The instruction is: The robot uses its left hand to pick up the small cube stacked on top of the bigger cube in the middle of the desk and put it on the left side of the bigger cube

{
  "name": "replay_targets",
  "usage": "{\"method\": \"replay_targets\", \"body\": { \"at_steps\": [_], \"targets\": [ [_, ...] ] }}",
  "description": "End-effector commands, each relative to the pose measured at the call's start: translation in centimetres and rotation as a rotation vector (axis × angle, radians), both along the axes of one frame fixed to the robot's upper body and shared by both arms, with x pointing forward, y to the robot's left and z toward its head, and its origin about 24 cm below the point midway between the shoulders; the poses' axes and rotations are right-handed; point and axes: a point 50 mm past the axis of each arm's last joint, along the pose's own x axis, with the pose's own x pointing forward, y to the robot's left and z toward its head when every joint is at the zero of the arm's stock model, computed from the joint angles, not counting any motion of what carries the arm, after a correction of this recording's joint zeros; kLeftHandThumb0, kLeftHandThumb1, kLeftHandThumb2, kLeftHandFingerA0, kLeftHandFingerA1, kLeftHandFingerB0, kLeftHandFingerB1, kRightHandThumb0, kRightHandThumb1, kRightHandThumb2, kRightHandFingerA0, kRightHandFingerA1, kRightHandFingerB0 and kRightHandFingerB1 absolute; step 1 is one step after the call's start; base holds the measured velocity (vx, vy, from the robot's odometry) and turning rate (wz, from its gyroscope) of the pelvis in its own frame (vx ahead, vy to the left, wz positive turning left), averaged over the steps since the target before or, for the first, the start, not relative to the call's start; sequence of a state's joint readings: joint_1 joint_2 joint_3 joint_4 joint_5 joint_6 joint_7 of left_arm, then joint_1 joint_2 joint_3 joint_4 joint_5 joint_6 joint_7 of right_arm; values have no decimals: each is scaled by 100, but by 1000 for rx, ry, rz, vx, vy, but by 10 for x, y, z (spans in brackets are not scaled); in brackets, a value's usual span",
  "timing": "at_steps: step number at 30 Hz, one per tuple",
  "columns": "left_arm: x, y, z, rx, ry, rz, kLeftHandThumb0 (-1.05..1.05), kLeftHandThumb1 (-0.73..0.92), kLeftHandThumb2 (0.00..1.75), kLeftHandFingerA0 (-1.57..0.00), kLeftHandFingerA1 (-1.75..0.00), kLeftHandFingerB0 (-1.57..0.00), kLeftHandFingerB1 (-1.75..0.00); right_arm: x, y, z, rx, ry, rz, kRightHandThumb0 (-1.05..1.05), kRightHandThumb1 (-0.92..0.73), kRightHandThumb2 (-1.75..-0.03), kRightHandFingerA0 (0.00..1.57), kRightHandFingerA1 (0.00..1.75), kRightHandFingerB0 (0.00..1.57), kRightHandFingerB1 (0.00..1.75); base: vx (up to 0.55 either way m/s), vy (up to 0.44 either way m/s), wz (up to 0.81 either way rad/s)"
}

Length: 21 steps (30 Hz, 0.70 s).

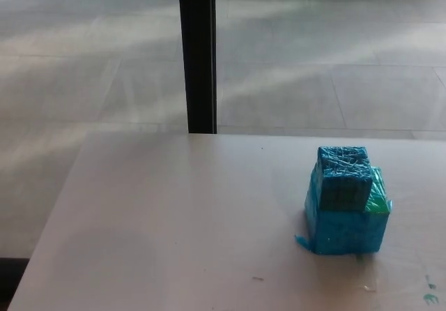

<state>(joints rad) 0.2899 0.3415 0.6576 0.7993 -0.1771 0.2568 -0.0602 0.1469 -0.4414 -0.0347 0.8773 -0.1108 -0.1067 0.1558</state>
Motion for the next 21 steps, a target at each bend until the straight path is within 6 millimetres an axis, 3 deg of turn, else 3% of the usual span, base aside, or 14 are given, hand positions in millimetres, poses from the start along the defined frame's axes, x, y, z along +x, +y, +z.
{"method": "replay_targets", "body": {
  "at_steps": [1,2,3,5,7,11,12,14,15,17,18,19,20,21],
  "targets": [
    [27,30,40,91,-162,149,-73,78,118,-70,-93,-59,-69,14,-16,22,20,-66,110,-69,-55,-71,66,88,54,72,0,0,0],
    [34,32,44,110,-155,133,-81,90,68,-76,-132,-61,-79,14,-15,23,20,-65,114,-71,-54,-72,67,93,53,74,0,0,0],
    [54,35,56,148,-185,68,-84,89,67,-73,-108,-38,-43,14,-15,23,14,-58,114,-72,-56,-71,69,93,54,73,-8,-3,6],
    [65,35,64,172,-218,37,-86,88,67,-67,-71,-29,-32,13,-14,22,15,-55,116,-71,-56,-72,69,92,54,73,0,0,0],
    [143,25,116,300,-407,-180,-82,90,68,-72,-56,-21,-29,14,-15,22,15,-61,112,-71,-55,-71,71,95,56,75,0,0,0],
    [217,-18,183,370,-641,-569,-79,90,67,-18,-36,-20,-28,12,-16,22,12,-56,102,-73,-56,-70,68,91,56,74,0,0,0],
    [231,-32,197,409,-665,-642,-35,53,111,-3,-52,0,-47,12,-16,22,18,-61,110,-73,-56,-70,68,91,56,74,0,0,0],
    [261,-64,223,481,-742,-743,-71,92,71,-26,-42,-16,-32,13,-16,24,14,-59,121,-72,-57,-71,67,90,54,73,0,0,0],
    [261,-64,223,481,-741,-742,-92,74,76,-41,-37,-29,-35,13,-16,24,15,-59,121,-70,-57,-69,68,89,55,69,0,0,0],
    [281,-92,244,530,-790,-822,-88,92,74,-24,-53,-16,-35,12,-16,23,28,-60,110,-74,-56,-70,69,93,56,74,0,0,0],
    [295,-122,264,542,-835,-892,-83,72,111,-43,-69,-17,-48,12,-16,22,28,-59,107,-73,-55,-70,68,91,54,73,0,0,0],
    [303,-138,274,557,-848,-930,-83,92,71,-80,-114,-21,-36,12,-16,22,27,-59,106,-72,-54,-70,68,90,55,73,0,0,0],
    [308,-146,279,576,-845,-952,-83,92,71,-80,-114,-21,-36,13,-15,21,23,-59,106,-72,-54,-70,68,90,55,73,0,0,0],
    [317,-155,282,633,-822,-1006,-82,77,111,-108,-116,-17,-48,14,-15,21,21,-56,119,-72,-55,-70,67,89,54,73,0,0,0]
  ]
}}
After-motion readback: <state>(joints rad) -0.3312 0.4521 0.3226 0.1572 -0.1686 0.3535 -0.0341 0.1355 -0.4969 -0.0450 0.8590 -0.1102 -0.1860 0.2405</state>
